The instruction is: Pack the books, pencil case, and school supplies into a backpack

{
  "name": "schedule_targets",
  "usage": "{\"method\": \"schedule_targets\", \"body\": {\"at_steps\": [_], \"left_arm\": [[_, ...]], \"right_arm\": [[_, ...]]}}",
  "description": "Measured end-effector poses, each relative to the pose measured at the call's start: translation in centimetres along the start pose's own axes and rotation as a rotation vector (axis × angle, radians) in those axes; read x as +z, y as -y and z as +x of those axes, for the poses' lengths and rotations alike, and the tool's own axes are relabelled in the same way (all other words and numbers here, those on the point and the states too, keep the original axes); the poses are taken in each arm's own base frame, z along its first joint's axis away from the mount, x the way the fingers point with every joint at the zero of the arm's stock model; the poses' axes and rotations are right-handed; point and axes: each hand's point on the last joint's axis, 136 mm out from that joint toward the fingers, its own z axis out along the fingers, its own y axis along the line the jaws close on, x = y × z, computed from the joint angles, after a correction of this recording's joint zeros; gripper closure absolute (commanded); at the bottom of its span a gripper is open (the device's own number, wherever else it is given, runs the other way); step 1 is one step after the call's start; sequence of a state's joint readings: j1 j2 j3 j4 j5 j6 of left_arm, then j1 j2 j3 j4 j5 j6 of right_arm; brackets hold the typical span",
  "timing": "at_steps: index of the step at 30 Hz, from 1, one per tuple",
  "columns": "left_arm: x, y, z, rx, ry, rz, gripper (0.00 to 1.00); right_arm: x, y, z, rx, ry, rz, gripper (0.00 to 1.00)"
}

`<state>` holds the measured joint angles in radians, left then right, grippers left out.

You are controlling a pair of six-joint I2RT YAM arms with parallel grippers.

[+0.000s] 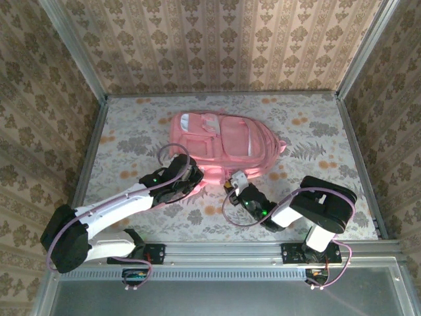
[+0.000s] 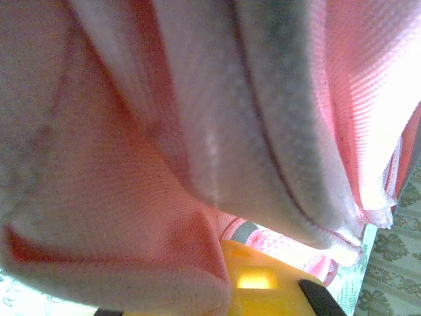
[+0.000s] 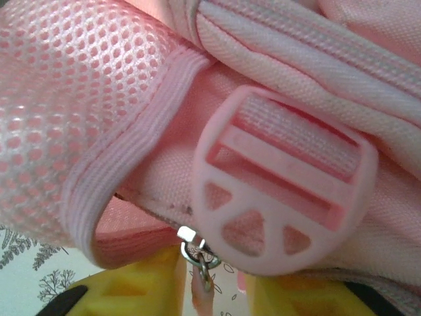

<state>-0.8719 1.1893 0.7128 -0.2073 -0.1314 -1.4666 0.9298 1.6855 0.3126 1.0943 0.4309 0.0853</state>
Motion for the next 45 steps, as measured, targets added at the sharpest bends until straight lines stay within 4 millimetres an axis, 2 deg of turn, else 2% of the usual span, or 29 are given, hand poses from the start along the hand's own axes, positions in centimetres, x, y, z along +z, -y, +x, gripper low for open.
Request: {"method": "schedule_targets", "body": {"at_steps": [2,7,9,17,28,32,36,41,45], "left_arm": [[0.0,0.0,0.0,0.000,0.000,0.000,1.00],[0.0,0.0,0.0,-0.001,0.002,0.004,1.00],[0.1,0.0,0.0,-0.002,0.004,0.006,1.00],[-0.6,-0.4,-0.8,-0.021,0.015,0.029,1.00],[-3.1,-3.2,-4.6,-0.102,0.058,0.038,1.00],[-3.6,-4.3,-5.9,-0.103,0.066,0.028,1.00],[-3.7,-5.7,-7.6,-0.105,0.065,0.006,1.00],[-3.1,-6.3,-8.3,-0.068,0.003,-0.015,1.00],[-2.4,-5.4,-9.3,-0.002,-0.039,-0.072,1.00]], "right_arm": [[0.1,0.1,-0.1,0.003,0.001,0.003,0.71],[0.5,0.9,-0.2,0.022,-0.005,0.028,0.96],[0.5,0.9,-0.2,0.026,-0.006,0.029,1.00],[0.3,0.6,-0.4,0.027,-0.012,0.009,1.00],[-0.7,0.4,0.2,-0.006,-0.098,-0.021,1.00],[-0.8,1.6,0.6,0.028,-0.147,0.005,1.00],[-1.0,4.3,1.9,0.106,-0.221,0.069,1.00],[-1.2,4.4,1.5,0.218,-0.258,0.033,1.00],[-1.7,3.7,1.1,0.233,-0.299,-0.008,1.00]]}}
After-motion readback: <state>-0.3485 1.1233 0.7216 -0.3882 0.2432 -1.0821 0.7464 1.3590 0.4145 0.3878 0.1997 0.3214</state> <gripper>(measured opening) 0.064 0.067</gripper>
